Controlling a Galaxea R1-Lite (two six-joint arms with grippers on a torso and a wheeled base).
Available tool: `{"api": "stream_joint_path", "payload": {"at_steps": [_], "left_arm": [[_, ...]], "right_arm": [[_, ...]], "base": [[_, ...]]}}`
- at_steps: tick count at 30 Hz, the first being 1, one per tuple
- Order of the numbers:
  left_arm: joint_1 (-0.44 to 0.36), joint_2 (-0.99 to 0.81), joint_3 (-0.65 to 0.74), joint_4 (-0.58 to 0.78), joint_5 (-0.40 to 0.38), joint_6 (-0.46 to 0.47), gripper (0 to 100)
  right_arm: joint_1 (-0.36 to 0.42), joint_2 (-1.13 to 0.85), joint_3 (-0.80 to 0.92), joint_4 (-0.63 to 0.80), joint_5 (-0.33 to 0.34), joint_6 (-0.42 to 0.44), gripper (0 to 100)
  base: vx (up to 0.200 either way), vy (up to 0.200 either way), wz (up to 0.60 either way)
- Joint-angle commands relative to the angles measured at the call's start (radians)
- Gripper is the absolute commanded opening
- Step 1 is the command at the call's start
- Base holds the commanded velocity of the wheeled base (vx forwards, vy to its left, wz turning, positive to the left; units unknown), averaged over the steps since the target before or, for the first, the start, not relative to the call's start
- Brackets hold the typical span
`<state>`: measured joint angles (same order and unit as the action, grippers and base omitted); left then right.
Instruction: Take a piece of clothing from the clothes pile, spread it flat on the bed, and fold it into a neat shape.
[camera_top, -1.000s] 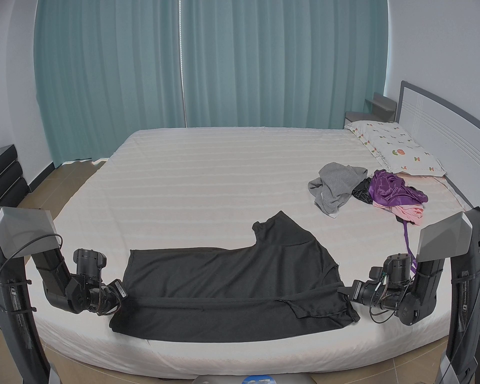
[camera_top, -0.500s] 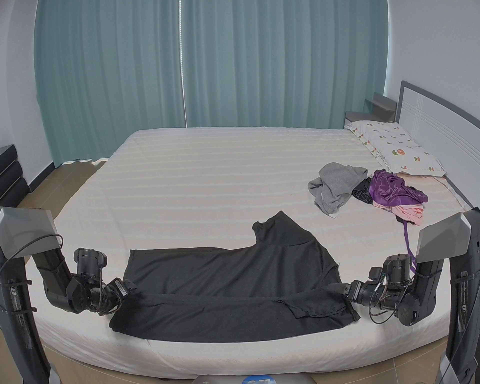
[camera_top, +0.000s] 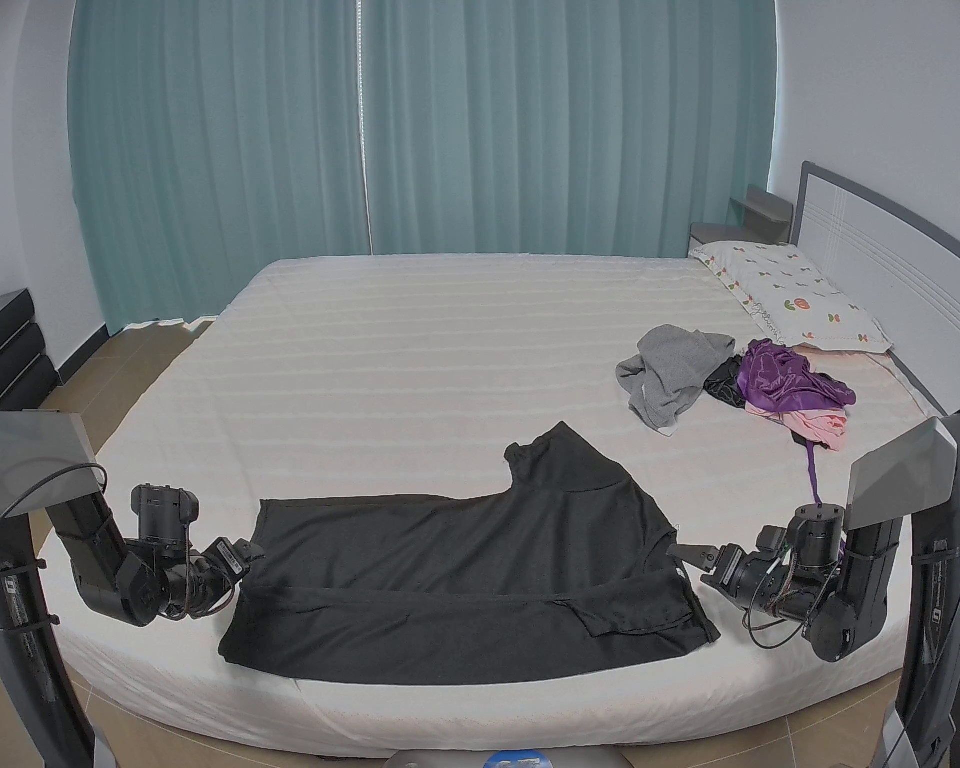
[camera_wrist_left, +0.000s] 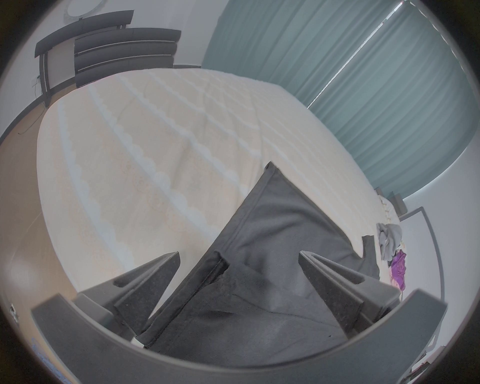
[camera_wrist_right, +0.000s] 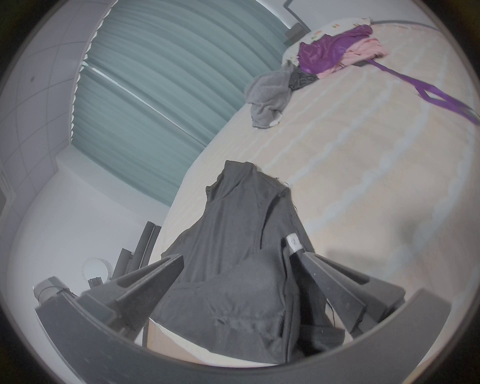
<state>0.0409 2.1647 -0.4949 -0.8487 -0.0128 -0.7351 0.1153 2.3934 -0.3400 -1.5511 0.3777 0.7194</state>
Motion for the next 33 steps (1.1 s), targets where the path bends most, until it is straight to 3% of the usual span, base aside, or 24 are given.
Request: {"api": "stream_joint_path", "payload": {"at_steps": [1,4,9,21,29,33], "left_arm": [[0.002,-0.026,0.019,-0.023,0.002,-0.013,100],[0.005,-0.029,0.016,-0.029,-0.001,-0.069,100],[0.005,-0.023,0.021,-0.030,-0.003,-0.075,100],[0.005,-0.017,0.002,-0.030,-0.010,-0.075,100],[0.005,0.004,-0.146,-0.012,-0.067,-0.073,100],[0.002,0.080,-0.323,0.027,-0.115,-0.033,100]], "right_arm": [[-0.008,-0.013,0.032,-0.015,0.001,0.029,100],[-0.008,-0.011,0.032,-0.015,0.001,0.074,100],[-0.002,0.003,0.033,-0.015,0.000,0.081,100],[0.003,0.024,0.033,-0.015,0.000,0.080,100],[0.007,0.030,0.033,-0.017,0.001,0.080,100],[0.014,0.032,0.033,-0.017,0.001,0.080,100]], "base": [[0.000,0.000,0.00],[0.067,0.000,0.00],[0.200,0.000,0.00],[0.000,0.000,0.00],[0.000,0.000,0.00],[0.000,0.000,0.00]]}}
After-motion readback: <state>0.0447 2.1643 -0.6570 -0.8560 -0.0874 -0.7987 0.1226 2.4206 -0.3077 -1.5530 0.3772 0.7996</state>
